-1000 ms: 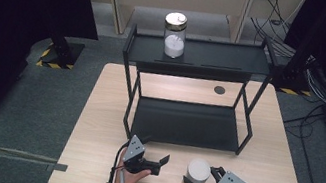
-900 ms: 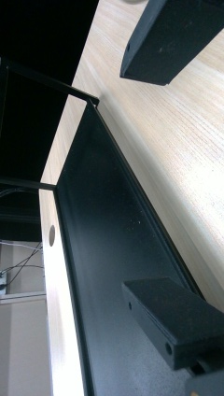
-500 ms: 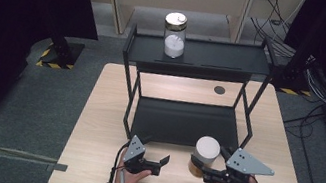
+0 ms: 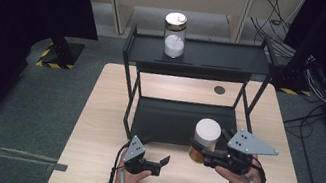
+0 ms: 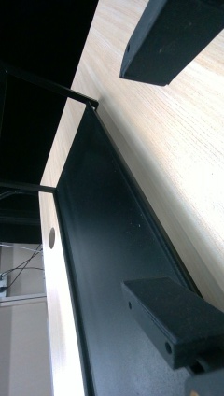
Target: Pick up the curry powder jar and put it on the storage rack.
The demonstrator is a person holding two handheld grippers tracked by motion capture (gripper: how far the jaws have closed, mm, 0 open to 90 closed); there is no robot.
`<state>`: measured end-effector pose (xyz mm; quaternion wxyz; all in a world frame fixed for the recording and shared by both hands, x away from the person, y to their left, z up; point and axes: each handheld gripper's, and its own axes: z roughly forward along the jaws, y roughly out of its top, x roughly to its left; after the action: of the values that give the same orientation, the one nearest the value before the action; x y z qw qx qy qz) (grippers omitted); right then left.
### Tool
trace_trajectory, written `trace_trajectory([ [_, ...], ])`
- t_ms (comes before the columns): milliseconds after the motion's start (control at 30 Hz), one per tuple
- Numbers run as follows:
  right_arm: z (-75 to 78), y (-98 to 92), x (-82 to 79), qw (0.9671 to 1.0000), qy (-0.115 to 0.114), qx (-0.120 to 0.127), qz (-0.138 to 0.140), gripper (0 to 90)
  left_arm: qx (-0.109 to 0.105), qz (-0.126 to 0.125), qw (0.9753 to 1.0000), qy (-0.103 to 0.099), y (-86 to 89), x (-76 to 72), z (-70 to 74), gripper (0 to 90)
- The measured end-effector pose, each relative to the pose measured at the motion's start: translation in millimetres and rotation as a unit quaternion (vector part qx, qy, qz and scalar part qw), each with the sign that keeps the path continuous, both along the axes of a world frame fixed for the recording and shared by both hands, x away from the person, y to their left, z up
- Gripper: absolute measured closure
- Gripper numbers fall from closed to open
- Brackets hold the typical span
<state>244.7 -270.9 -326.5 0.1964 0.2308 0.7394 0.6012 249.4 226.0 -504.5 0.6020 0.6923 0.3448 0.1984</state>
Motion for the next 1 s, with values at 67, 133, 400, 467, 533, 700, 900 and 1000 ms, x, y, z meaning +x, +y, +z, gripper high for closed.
trace_trajectory([
  [67, 5.8, 3.4, 2.8, 1.0000, -0.004, 0.000, 0.001, 35.4, -0.001, 0.000, 1.0000, -0.001, 0.1, -0.2, 0.0, 0.7],
  [133, 9.1, 5.3, 3.4, 1.0000, -0.008, -0.002, -0.001, 35.4, 0.000, -0.001, 1.0000, -0.002, 0.2, -0.4, 0.3, 0.7],
  [400, 38.3, 12.5, 13.4, 0.9998, -0.016, -0.008, -0.004, 35.4, 0.001, -0.002, 1.0000, -0.002, -0.4, -0.5, 0.2, 0.7],
  [467, 41.5, 13.4, 14.6, 0.9998, -0.015, -0.009, -0.004, 35.4, 0.001, -0.002, 1.0000, -0.001, -0.4, -0.3, 0.3, 0.7],
  [533, 47.0, 15.1, 17.3, 0.9998, -0.015, -0.012, -0.003, 35.4, 0.001, -0.003, 1.0000, -0.001, -0.4, -0.5, 0.3, 0.7],
  [700, 65.0, 18.0, 27.3, 0.9999, -0.012, -0.010, 0.005, 35.4, 0.001, -0.003, 1.0000, -0.002, -0.7, -0.6, 0.2, 0.8],
  [900, 85.2, 21.6, 36.3, 0.9998, -0.015, -0.007, 0.008, 35.4, 0.000, -0.004, 1.0000, -0.002, -0.6, -0.9, 0.2, 0.8],
  [1000, 95.1, 23.6, 38.7, 0.9998, -0.020, -0.008, 0.004, 35.4, -0.001, -0.004, 1.0000, -0.002, -0.6, -0.8, 0.0, 0.8],
])
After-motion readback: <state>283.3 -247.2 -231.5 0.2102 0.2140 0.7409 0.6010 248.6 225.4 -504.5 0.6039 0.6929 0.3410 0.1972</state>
